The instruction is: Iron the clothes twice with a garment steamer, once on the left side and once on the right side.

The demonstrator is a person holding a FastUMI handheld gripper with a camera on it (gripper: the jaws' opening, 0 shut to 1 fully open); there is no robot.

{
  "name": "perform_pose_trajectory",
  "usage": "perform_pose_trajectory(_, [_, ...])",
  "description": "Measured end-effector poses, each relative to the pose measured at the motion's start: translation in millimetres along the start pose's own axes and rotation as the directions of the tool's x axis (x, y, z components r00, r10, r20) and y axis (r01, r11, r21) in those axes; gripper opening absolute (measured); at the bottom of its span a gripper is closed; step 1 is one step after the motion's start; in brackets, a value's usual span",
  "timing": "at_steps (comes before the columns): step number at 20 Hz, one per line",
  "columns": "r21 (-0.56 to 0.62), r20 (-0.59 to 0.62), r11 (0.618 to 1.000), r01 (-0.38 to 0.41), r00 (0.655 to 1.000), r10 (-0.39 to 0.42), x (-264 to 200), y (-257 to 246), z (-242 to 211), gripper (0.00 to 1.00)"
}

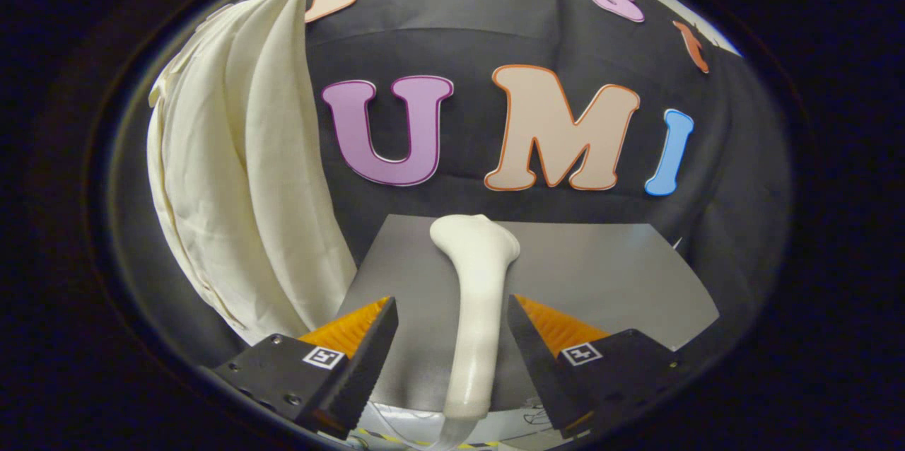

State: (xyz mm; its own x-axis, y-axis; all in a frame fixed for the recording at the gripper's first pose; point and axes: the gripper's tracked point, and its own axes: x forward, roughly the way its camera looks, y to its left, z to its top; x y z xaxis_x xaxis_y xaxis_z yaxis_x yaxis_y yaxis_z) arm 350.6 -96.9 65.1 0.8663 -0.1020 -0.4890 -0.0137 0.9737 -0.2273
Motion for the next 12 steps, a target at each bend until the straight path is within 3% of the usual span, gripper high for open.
perform_pose_trajectory(8, [-0.008,-0.185,1.000,-0.013,0.983,0.011,47,-15,-3,0.84])
perform_pose_trajectory(10, [0.010,-0.226,1.000,-0.016,0.974,0.018,51,-21,-7,0.76])
perform_pose_trajectory(12, [0.104,-0.248,0.993,-0.060,0.965,0.084,54,-13,-11,0.60])
